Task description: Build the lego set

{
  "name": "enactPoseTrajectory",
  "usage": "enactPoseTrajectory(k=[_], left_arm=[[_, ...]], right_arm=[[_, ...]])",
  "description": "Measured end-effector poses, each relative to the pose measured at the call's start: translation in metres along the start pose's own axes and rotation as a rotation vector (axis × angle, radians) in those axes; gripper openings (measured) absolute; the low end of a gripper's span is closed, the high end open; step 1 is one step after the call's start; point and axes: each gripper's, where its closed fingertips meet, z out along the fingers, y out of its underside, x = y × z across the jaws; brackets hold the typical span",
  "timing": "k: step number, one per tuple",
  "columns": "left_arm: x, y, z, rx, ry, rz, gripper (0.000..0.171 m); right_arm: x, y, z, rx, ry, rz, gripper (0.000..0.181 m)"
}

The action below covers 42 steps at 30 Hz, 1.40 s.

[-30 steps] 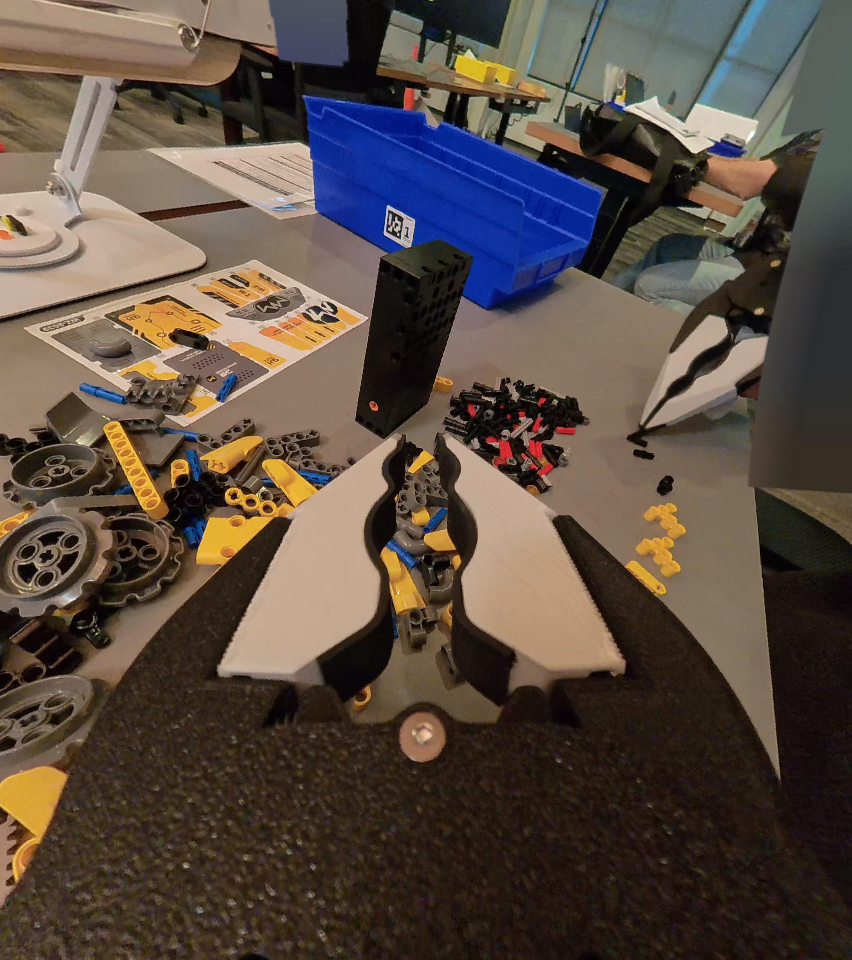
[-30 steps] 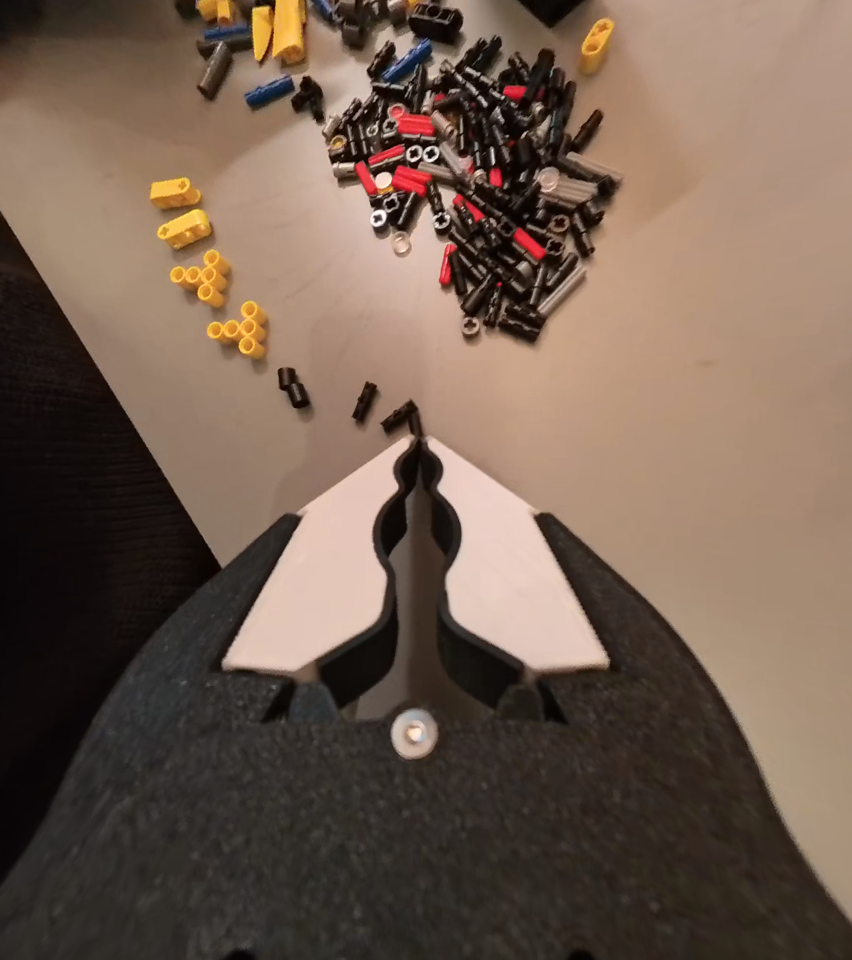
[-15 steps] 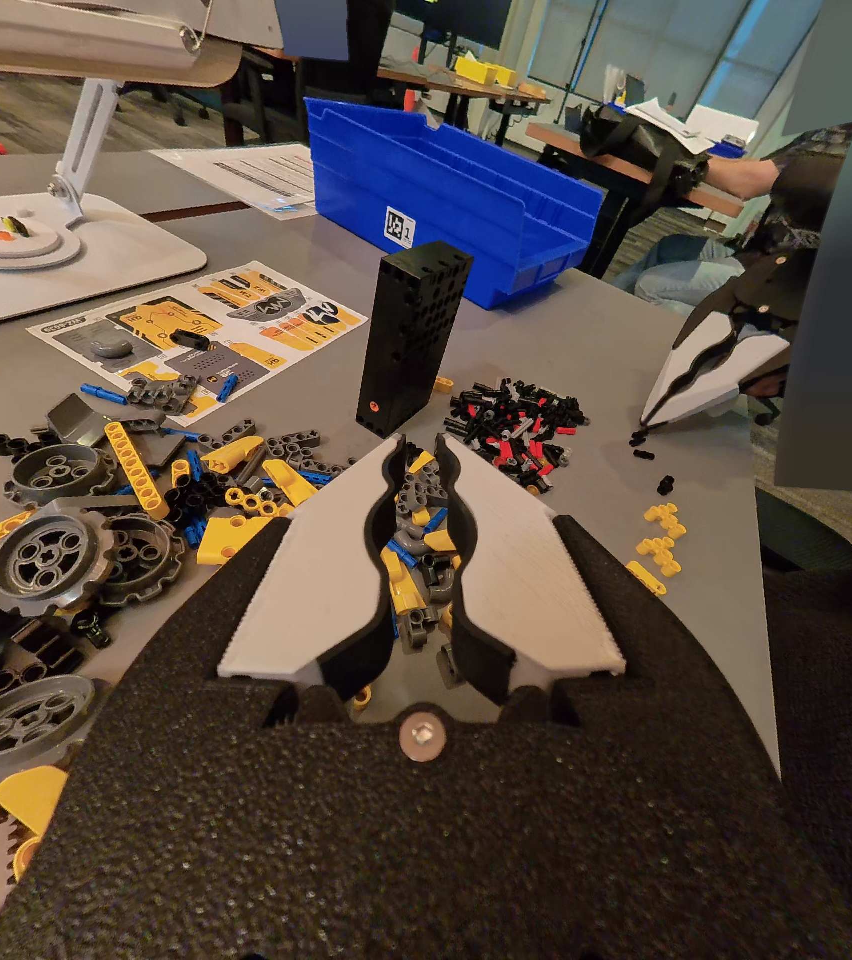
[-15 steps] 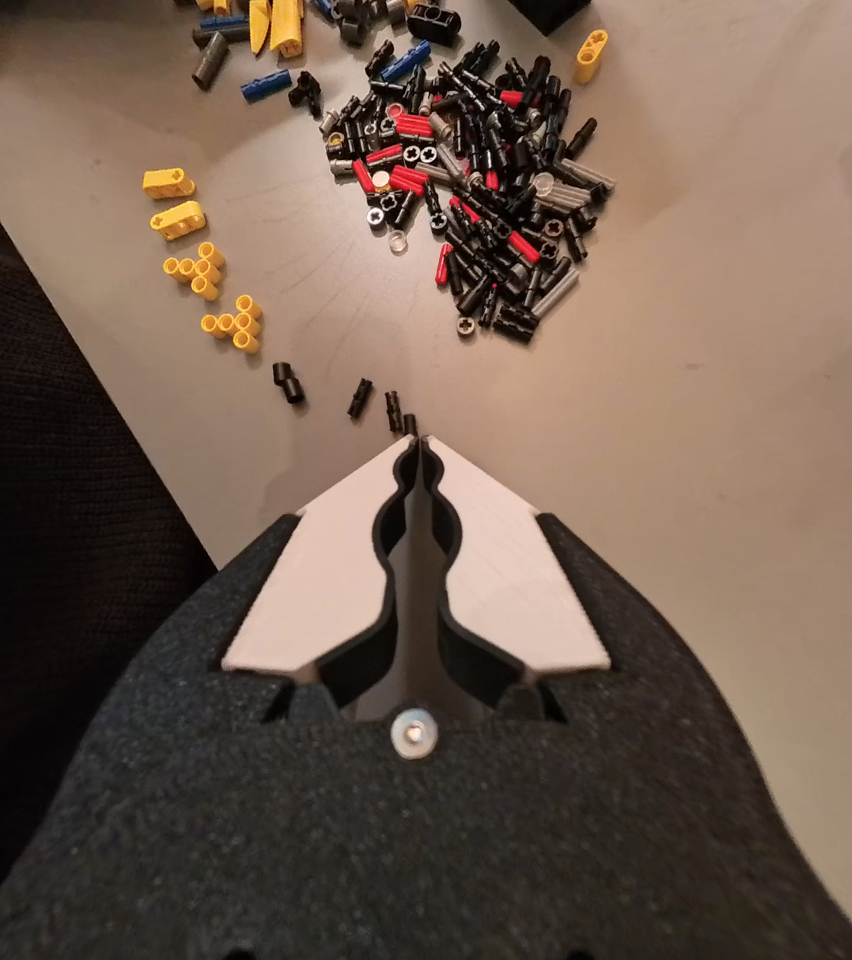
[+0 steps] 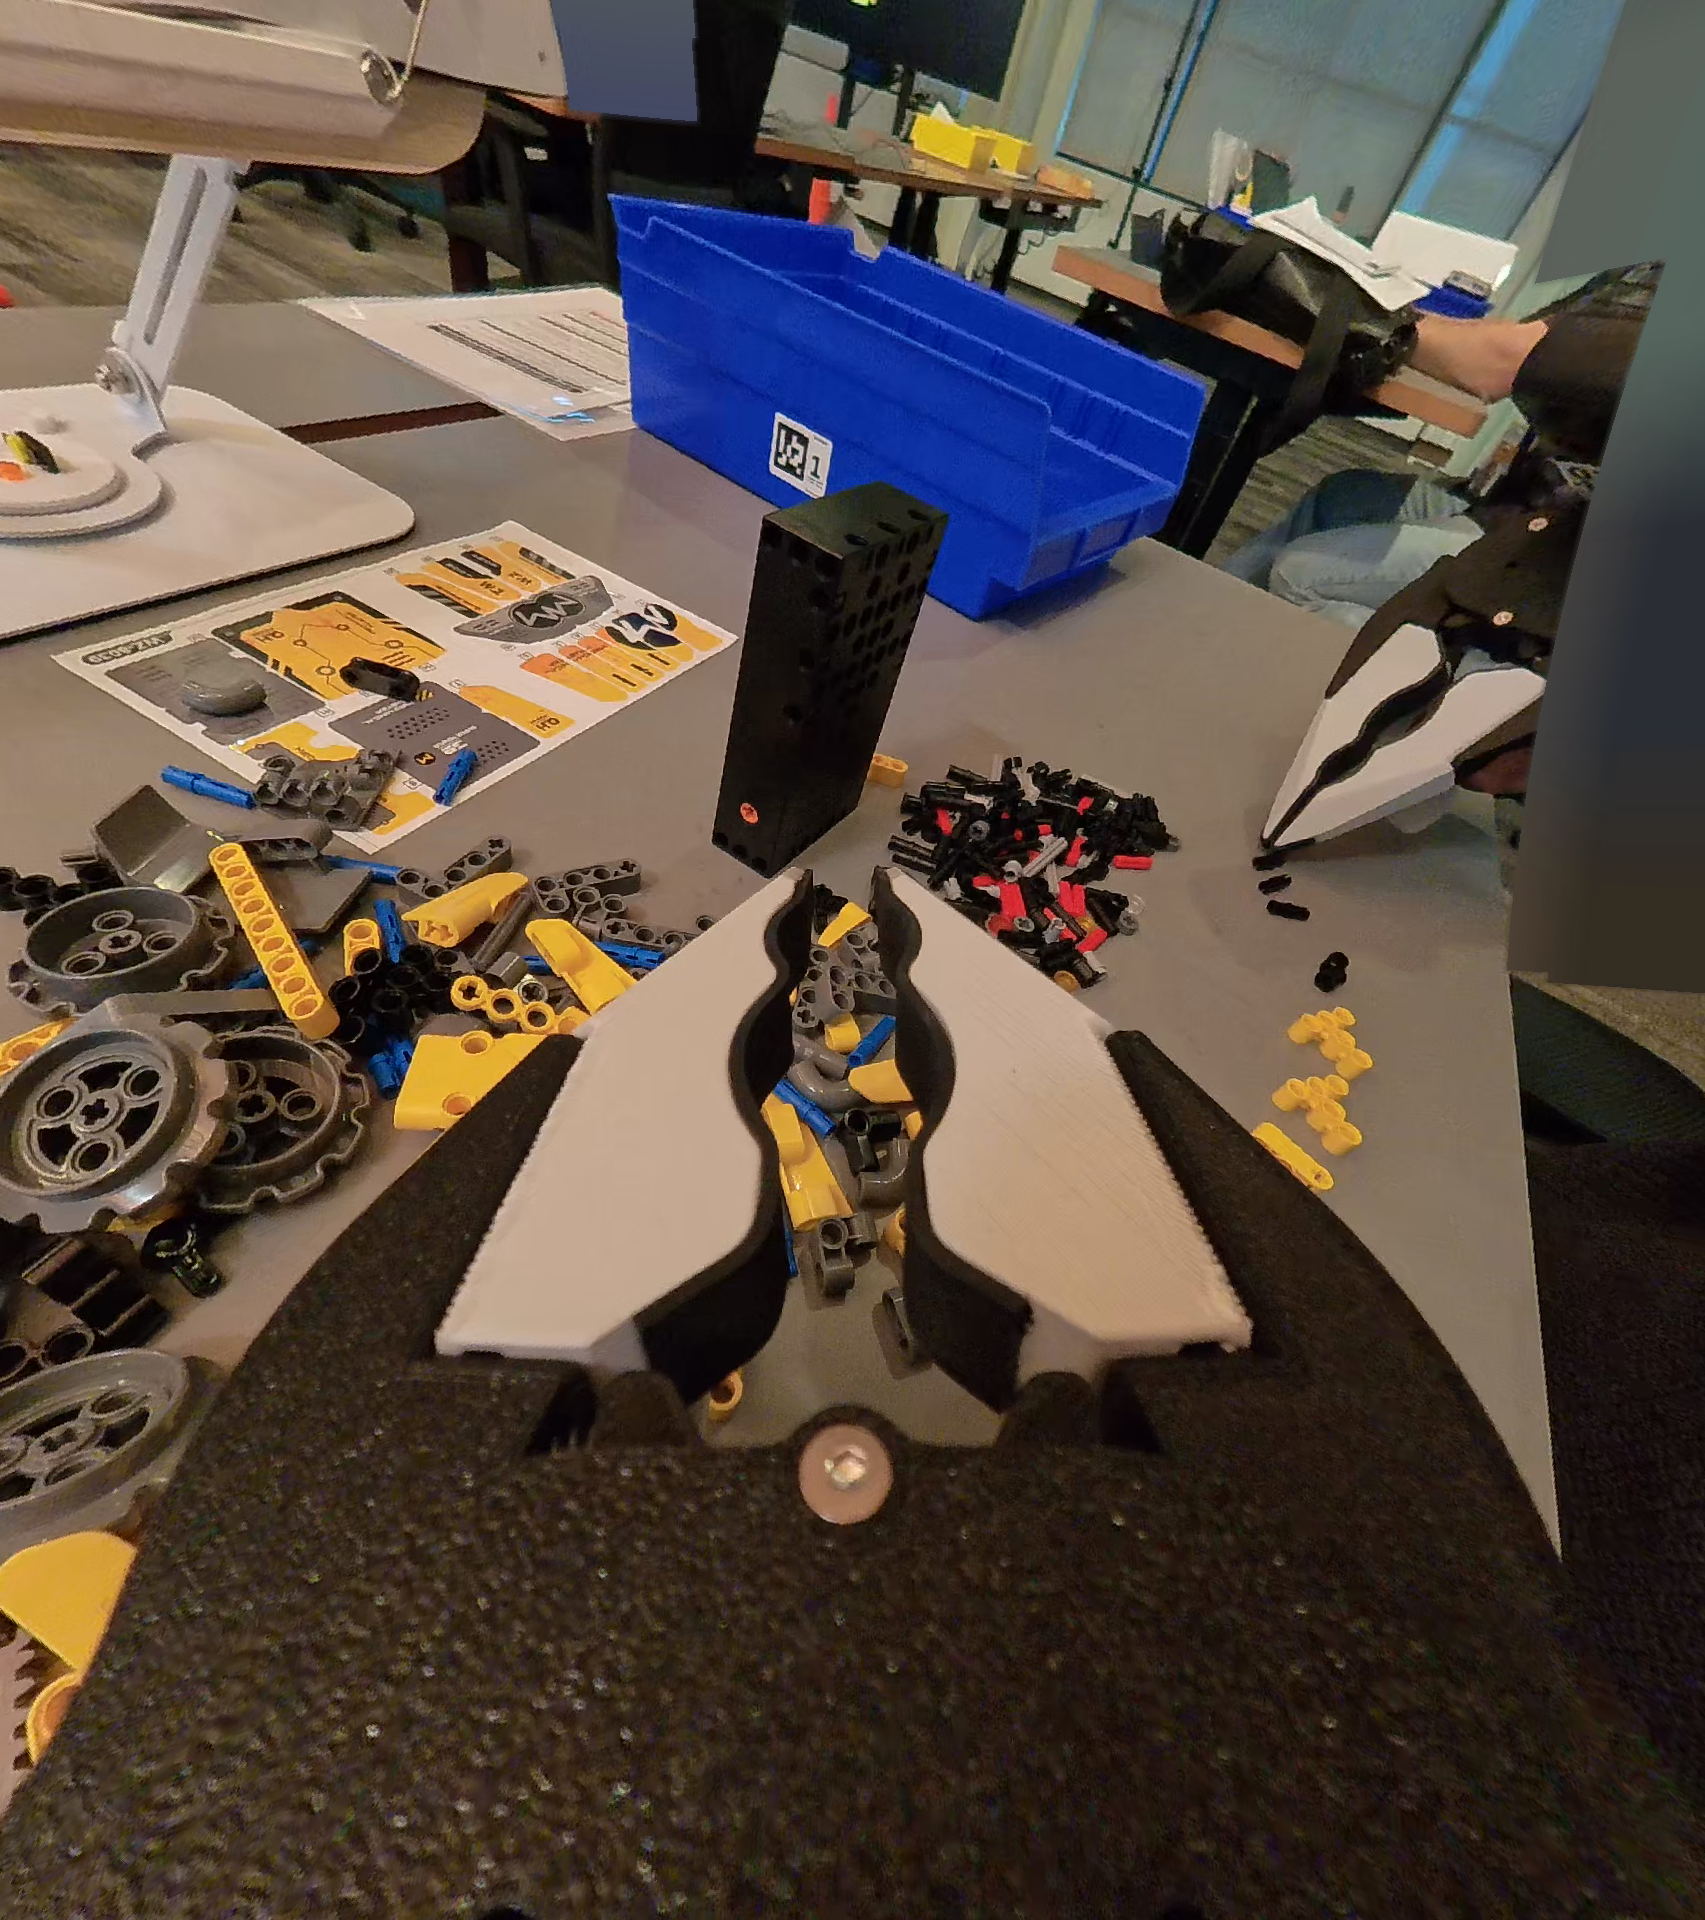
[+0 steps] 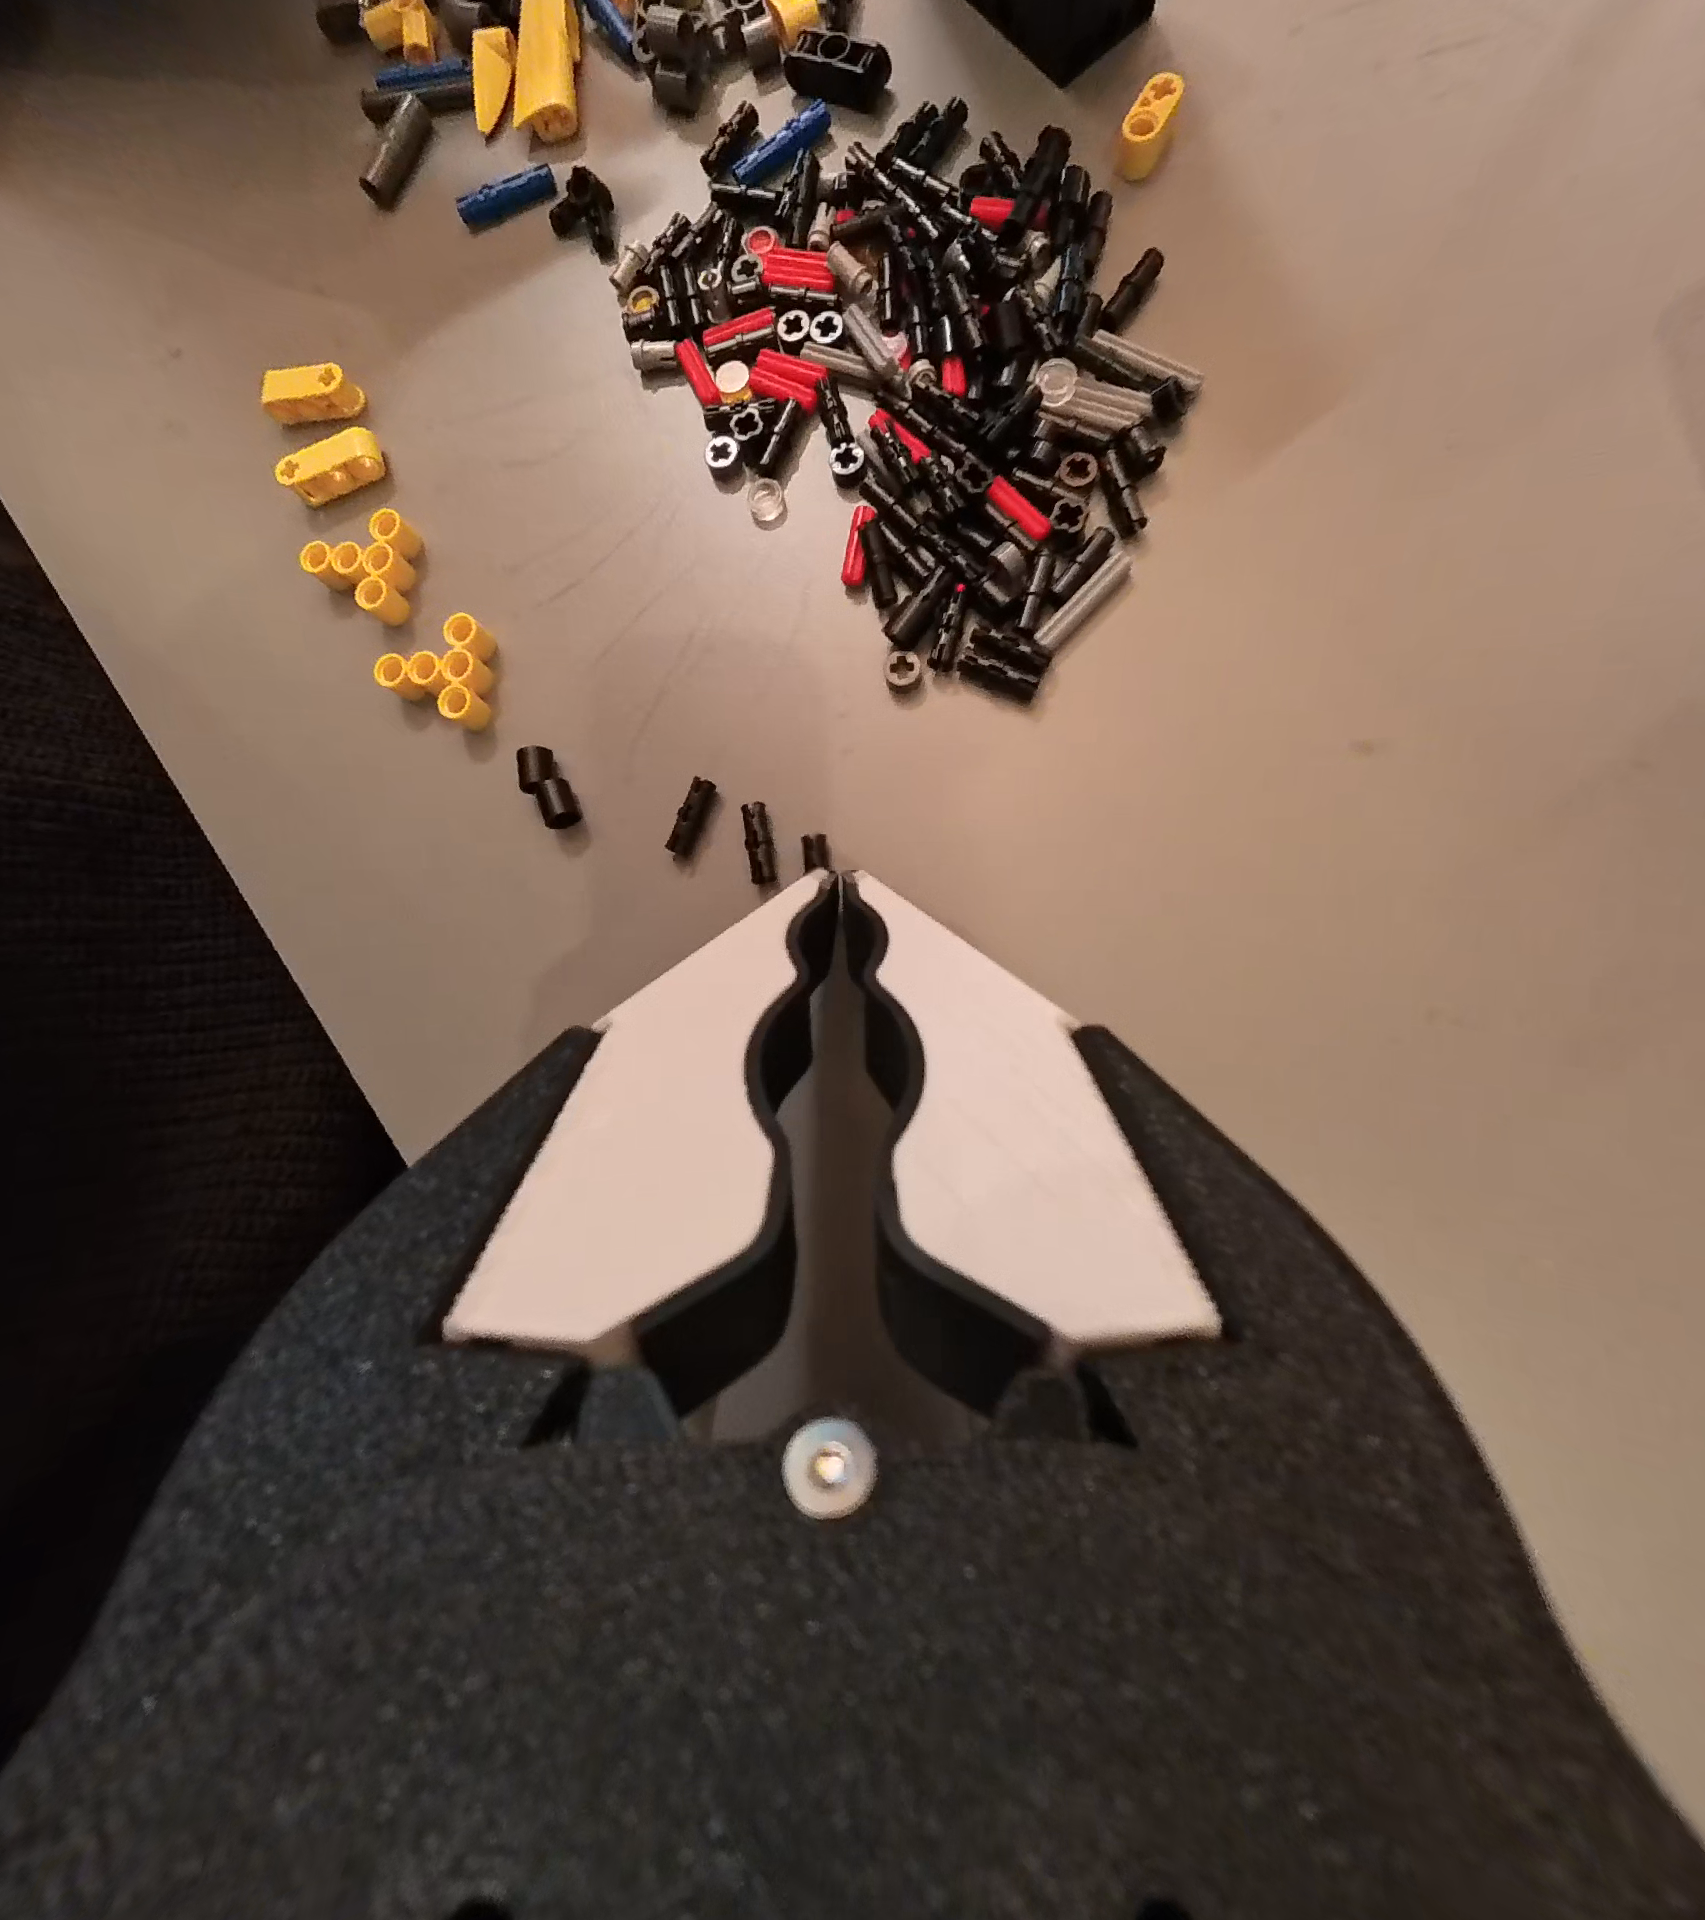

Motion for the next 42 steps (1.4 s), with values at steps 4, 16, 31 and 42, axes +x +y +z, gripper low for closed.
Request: enactPoseTrajectory(k=[4, 16, 31, 42], left_arm=[[0.000, 0.000, 0.000, -0.001, 0.001, 0.000, 0.011], [0.000, 0.000, 0.000, 0.000, 0.000, 0.000, 0.011], [0.000, 0.000, 0.000, -0.003, 0.000, 0.000, 0.011], [0.000, 0.001, 0.000, -0.003, 0.000, 0.001, 0.011]], right_arm=[[0.001, 0.000, -0.002, 0.000, 0.009, -0.003, 0.001], [0.004, -0.001, -0.003, 0.003, 0.022, -0.006, 0.001], [-0.001, -0.022, -0.009, 0.108, -0.002, 0.007, 0.017], [-0.019, -0.064, 0.026, 0.151, 0.032, -0.124, 0.017]])
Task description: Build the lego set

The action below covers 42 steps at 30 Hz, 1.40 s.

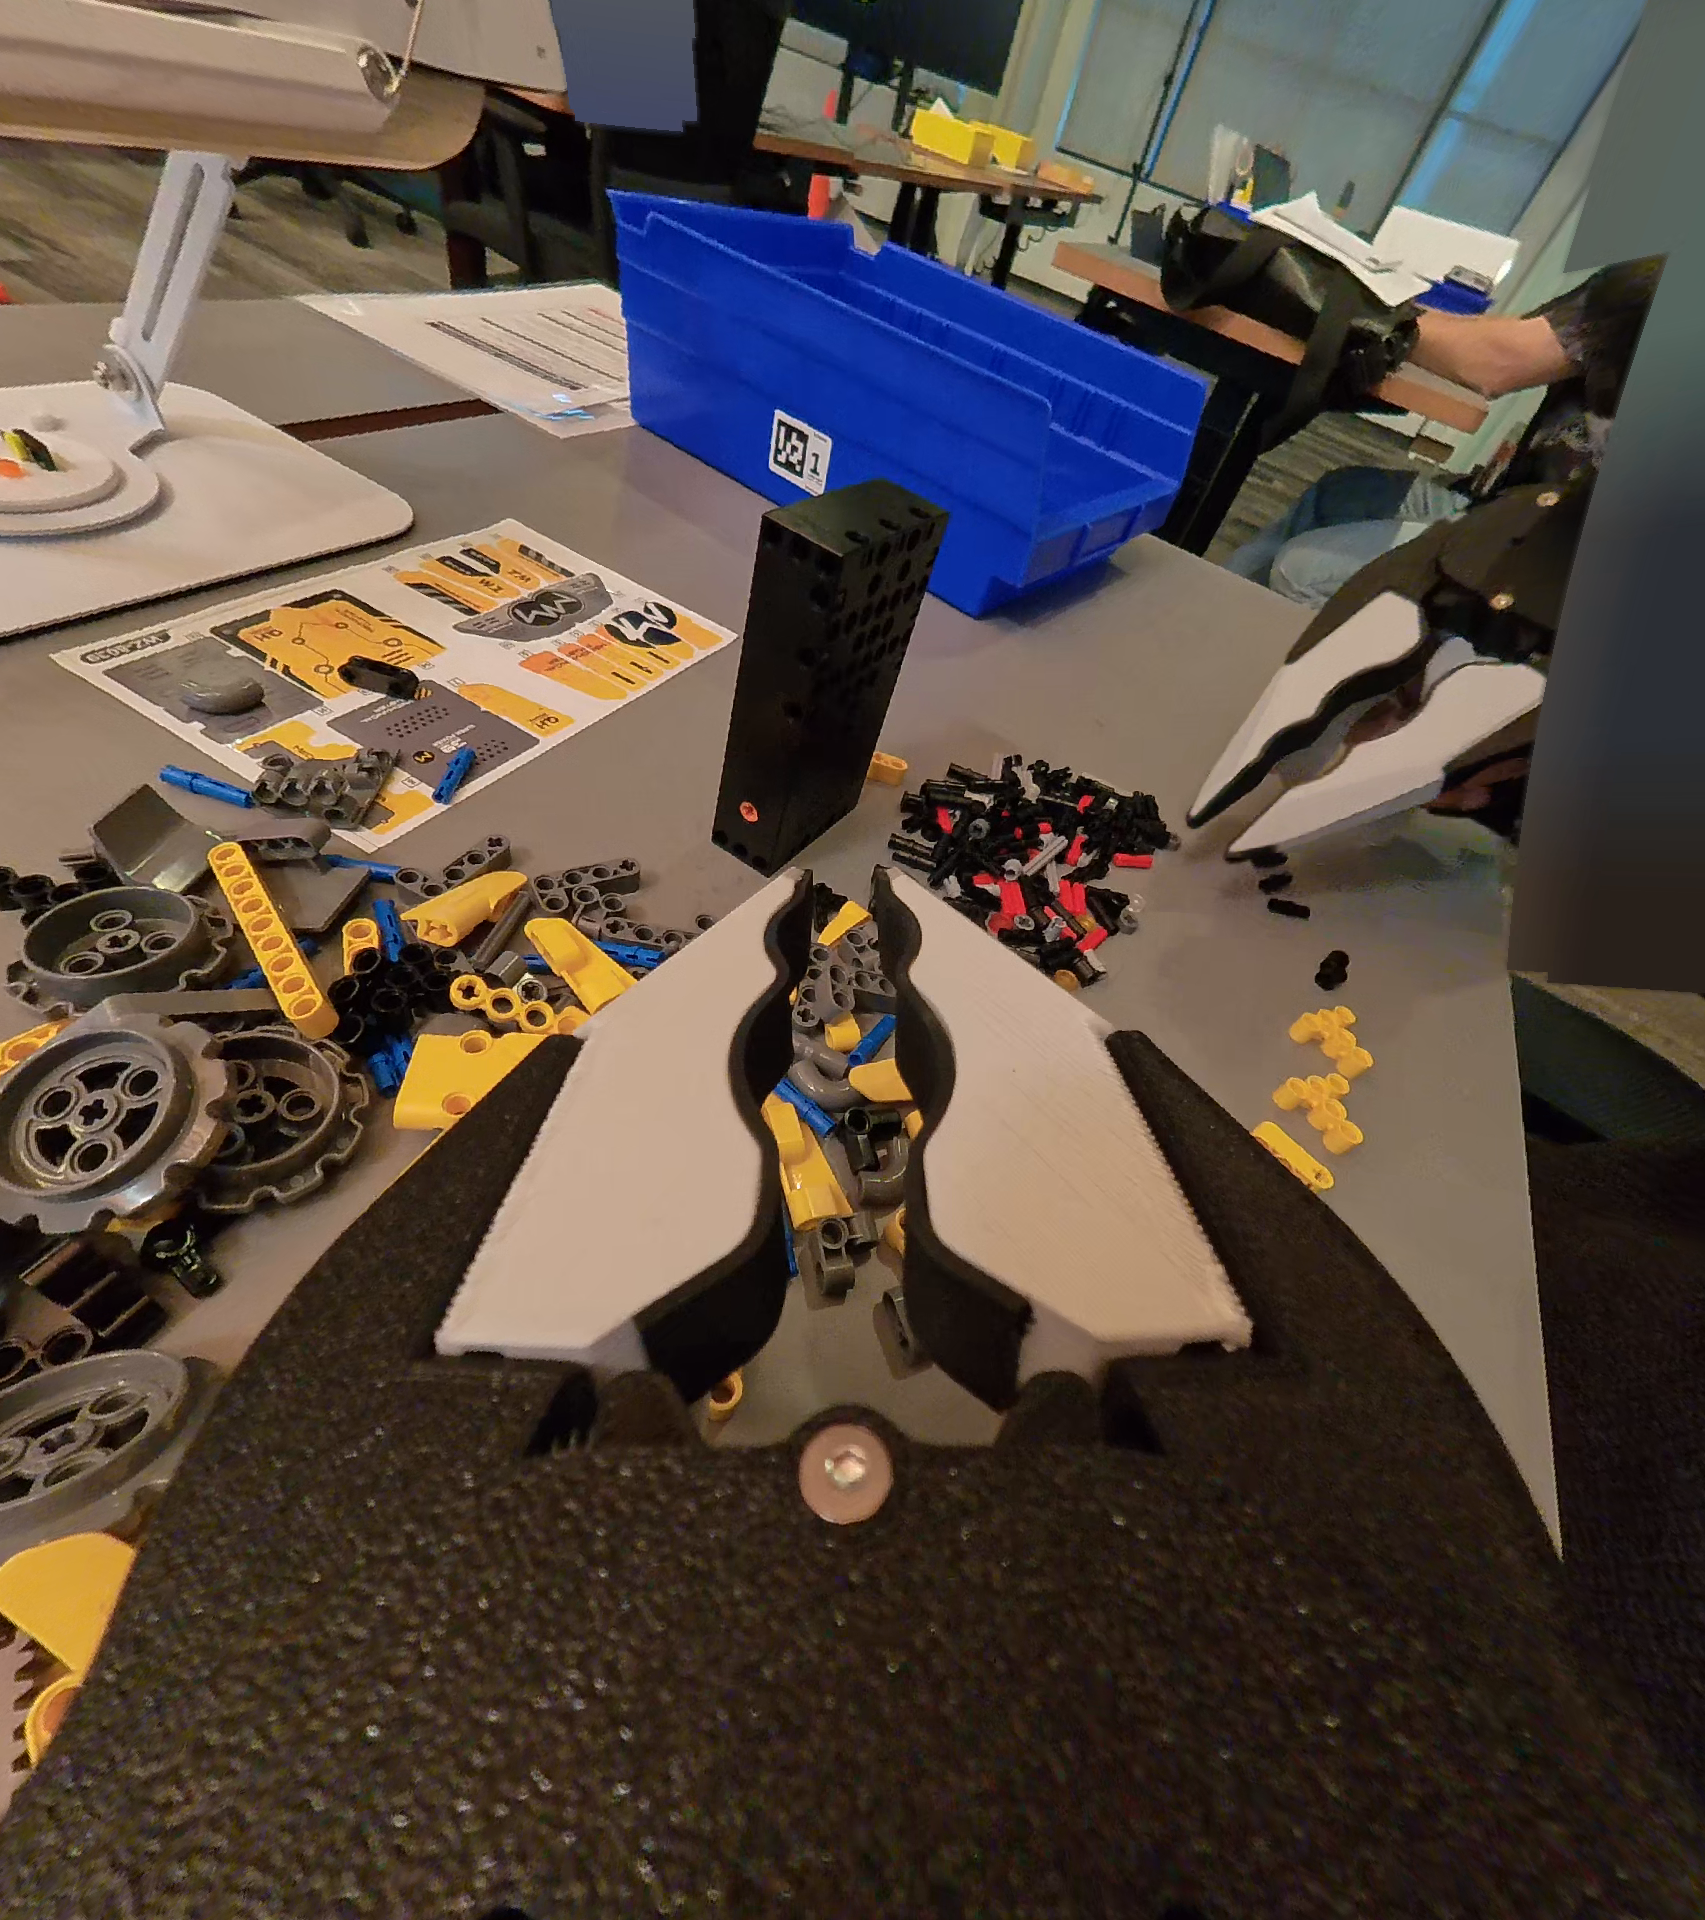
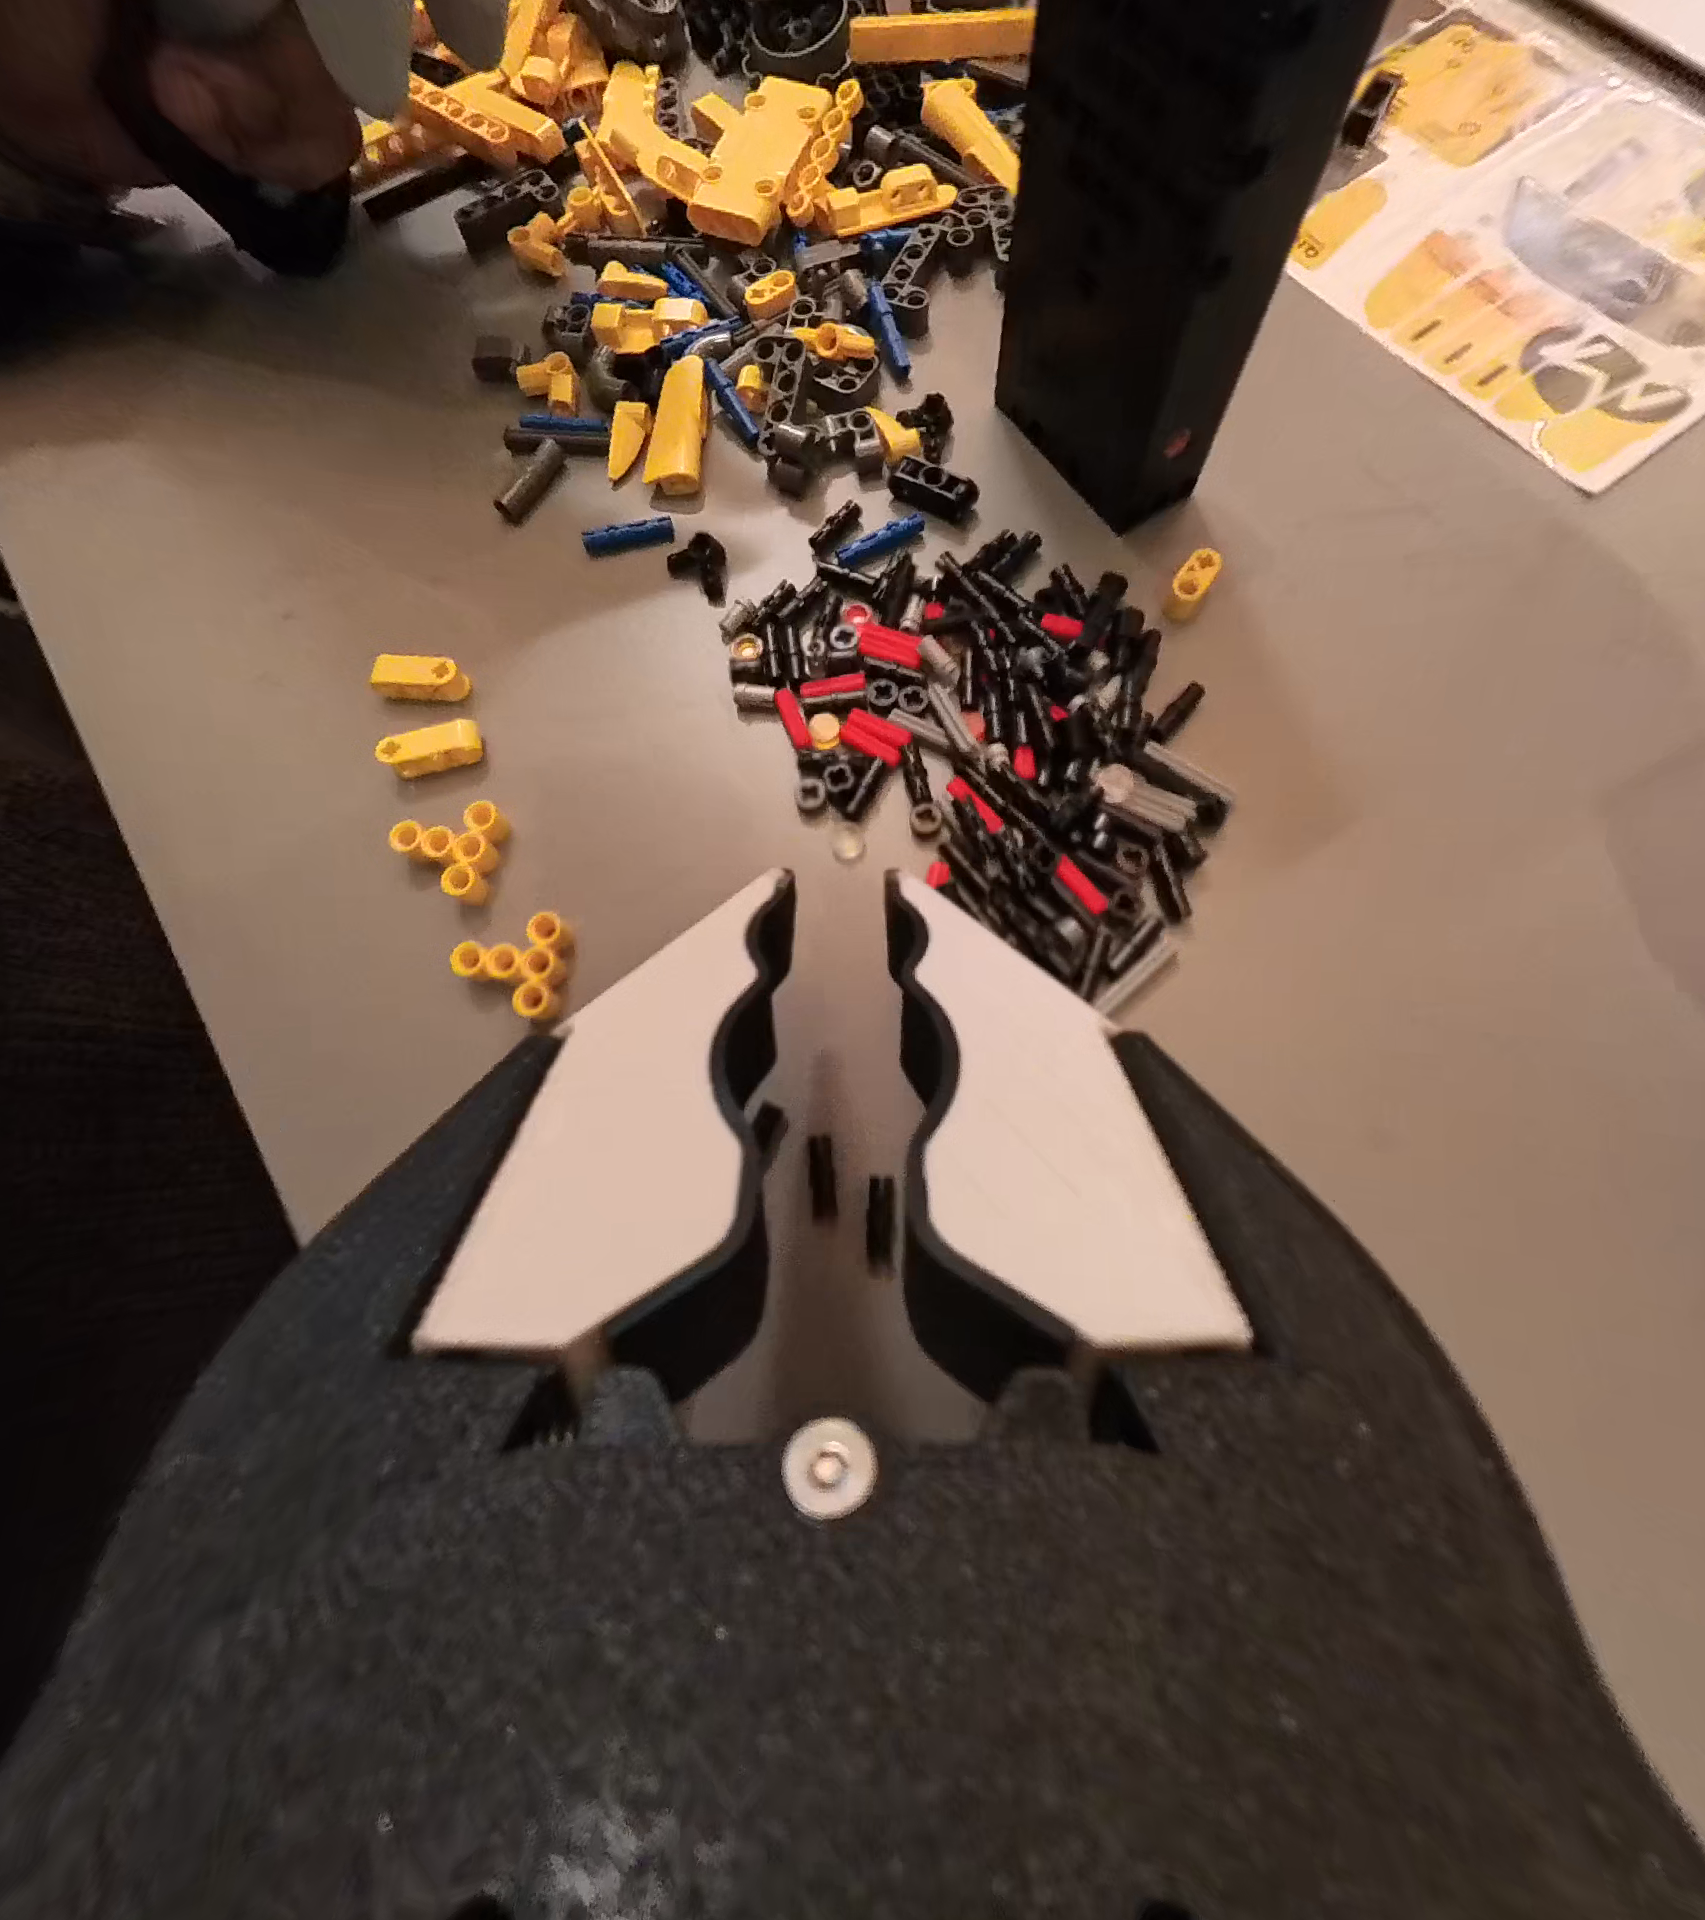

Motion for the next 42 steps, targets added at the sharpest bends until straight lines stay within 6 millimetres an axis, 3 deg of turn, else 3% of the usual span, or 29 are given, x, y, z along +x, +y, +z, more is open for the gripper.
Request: enactPoseTrajectory(k=[9, 18, 35, 42], left_arm=[[0.001, 0.000, 0.000, 0.001, 0.000, 0.009, 0.011], [0.001, 0.000, 0.000, 0.000, 0.000, 0.011, 0.011], [0.001, 0.000, 0.000, -0.002, 0.000, 0.011, 0.011], [0.002, 0.000, 0.000, 0.002, -0.001, 0.014, 0.011]], right_arm=[[0.003, -0.004, 0.029, -0.054, 0.033, -0.037, 0.009], [0.001, -0.001, 0.037, -0.095, 0.001, -0.010, 0.008], [0.004, -0.002, 0.035, -0.087, -0.007, 0.019, 0.004], [0.015, 0.002, 0.003, -0.038, -0.014, 0.118, 0.004]])
